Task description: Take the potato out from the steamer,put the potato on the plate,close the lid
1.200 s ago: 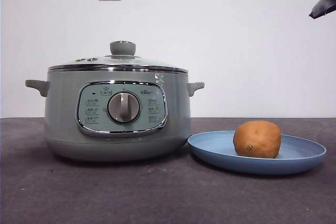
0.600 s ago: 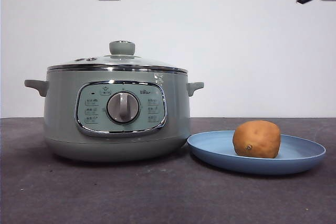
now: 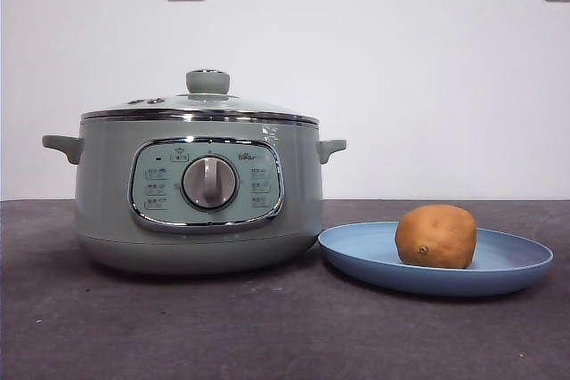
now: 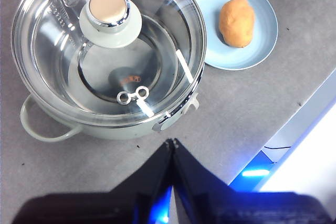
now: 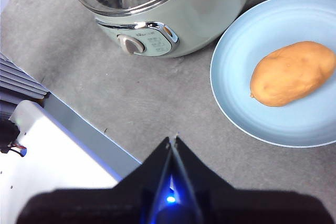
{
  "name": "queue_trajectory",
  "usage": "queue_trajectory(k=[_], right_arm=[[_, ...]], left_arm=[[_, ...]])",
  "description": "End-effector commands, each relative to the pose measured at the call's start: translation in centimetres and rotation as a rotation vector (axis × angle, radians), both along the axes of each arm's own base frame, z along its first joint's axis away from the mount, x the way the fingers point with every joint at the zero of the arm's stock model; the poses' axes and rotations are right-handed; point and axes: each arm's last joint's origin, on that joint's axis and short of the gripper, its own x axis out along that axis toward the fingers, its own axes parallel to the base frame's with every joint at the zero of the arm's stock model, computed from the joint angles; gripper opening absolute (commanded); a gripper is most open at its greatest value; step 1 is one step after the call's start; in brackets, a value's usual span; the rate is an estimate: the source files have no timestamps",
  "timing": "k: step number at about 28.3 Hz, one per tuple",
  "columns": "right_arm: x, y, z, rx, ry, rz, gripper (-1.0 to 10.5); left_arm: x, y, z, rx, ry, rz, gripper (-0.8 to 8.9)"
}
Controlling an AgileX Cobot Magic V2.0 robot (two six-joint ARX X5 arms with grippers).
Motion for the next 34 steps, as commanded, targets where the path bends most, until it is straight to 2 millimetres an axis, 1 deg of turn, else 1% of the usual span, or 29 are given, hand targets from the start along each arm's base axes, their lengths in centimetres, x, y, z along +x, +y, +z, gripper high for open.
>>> queue_trajectory(k=[1, 2, 3, 4, 5, 6, 8, 11, 14, 17, 23, 29, 34], right_arm=[[0.0, 0.0, 0.0, -0.004, -0.005, 0.004, 0.0], [0.0, 0.0, 0.0, -0.004, -0.004, 0.004, 0.0], [0.0, 0.0, 0.0, -0.004, -0.005, 0.004, 0.0], [0.0, 0.0, 0.0, -0.004, -0.004, 0.004, 0.0], [0.0, 0.0, 0.0, -0.004, -0.005, 0.004, 0.0], [0.0, 0.0, 0.0, -0.004, -0.005, 0.004, 0.0], [0.0, 0.0, 0.0, -0.004, -0.005, 0.004, 0.0], [0.0, 0.0, 0.0, -0.004, -0.005, 0.004, 0.0], [0.0, 0.0, 0.0, -0.004, -0.004, 0.004, 0.0], [0.0, 0.0, 0.0, -0.004, -0.005, 0.004, 0.0], [0.0, 0.0, 0.0, -0.004, -0.004, 0.004, 0.0], [0.0, 0.0, 0.0, -0.004, -0.005, 0.004, 0.0], [0.0, 0.0, 0.0, -0.004, -0.005, 0.004, 0.0]], left_arm=[[0.0, 0.5, 1.0, -0.036, -0.124, 0.001, -0.04], [0.0, 0.9, 1.8, -0.071, -0.218, 0.016, -0.04], [-0.3, 1.7, 2.7, -0.116, -0.350, 0.049, -0.04], [-0.6, 2.5, 3.1, -0.155, -0.456, 0.084, -0.04], [-1.2, 3.4, 3.2, -0.204, -0.566, 0.137, -0.04], [-1.8, 4.2, 2.7, -0.232, -0.639, 0.182, -0.04], [-2.9, 5.8, 0.4, -0.242, -0.764, 0.269, -0.04], [-4.8, 7.8, -4.9, -0.190, -0.870, 0.426, -0.04], [-6.1, 8.4, -8.4, -0.150, -0.904, 0.515, -0.04], [-7.1, 8.6, -11.6, -0.123, -0.901, 0.562, -0.04], [-8.2, 8.7, -17.4, -0.095, -0.846, 0.598, -0.04], [-8.6, 8.7, -22.1, -0.088, -0.791, 0.626, -0.04], [-8.9, 8.7, -25.1, -0.081, -0.774, 0.627, -0.04]])
